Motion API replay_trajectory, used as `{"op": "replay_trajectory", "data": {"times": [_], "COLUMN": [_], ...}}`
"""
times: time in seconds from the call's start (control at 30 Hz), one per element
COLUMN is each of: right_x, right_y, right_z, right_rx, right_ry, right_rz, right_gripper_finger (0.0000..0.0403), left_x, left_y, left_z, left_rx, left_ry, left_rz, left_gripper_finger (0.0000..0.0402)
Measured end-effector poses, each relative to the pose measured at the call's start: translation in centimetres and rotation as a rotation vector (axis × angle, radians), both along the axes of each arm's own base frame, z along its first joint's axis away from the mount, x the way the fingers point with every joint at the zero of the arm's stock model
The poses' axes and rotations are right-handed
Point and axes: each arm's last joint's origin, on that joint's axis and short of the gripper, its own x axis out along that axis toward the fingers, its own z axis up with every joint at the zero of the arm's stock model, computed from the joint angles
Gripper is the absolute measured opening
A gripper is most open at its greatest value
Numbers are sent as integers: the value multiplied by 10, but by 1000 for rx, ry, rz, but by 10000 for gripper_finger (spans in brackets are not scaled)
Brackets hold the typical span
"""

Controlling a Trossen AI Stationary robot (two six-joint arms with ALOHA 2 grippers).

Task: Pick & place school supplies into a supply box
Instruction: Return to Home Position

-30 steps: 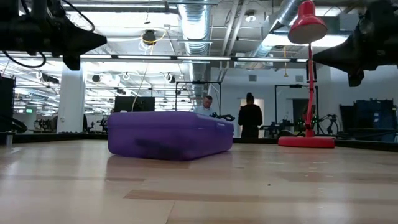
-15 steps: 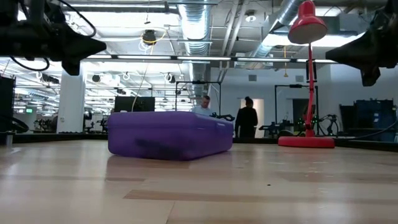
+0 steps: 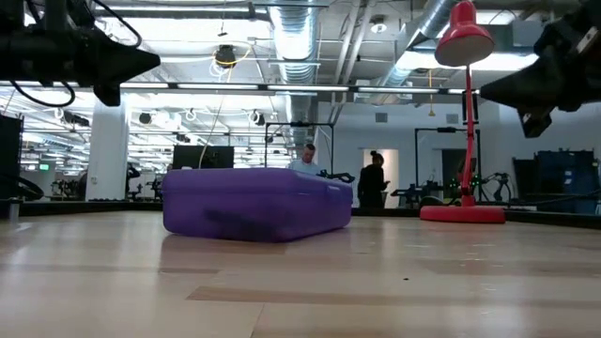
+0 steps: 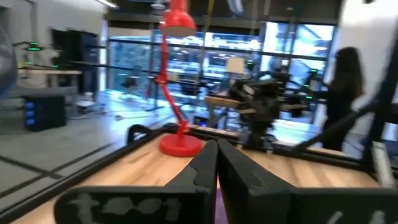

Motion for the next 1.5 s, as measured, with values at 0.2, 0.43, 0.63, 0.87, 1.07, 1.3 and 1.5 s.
{"op": "replay_trajectory", "data": {"times": [0.2,0.43,0.63,0.87,1.07,1.3,1.5], "right_x": [6,8,-2,-17,-22,-12,-9], "right_y": [-12,-24,-29,-31,-30,-25,-21], "right_z": [3,1,17,47,51,29,16], "right_rx": [-48,-88,-188,-231,-220,-155,-154], "right_ry": [-13,16,-81,-31,-5,-31,-11], "right_rz": [13,-3,-94,-92,-70,-34,-1], "right_gripper_finger": [0,0,0,0,0,0,0], "left_x": [1,0,-5,-8,-4,1,0], "left_y": [0,0,0,-1,-4,-7,-6], "left_z": [-5,-3,19,31,14,3,5], "left_rx": [30,34,191,228,208,206,215], "left_ry": [56,36,-50,0,95,0,-16], "left_rz": [0,25,24,-3,-127,-196,-186], "left_gripper_finger": [0,0,0,0,0,0,0]}}
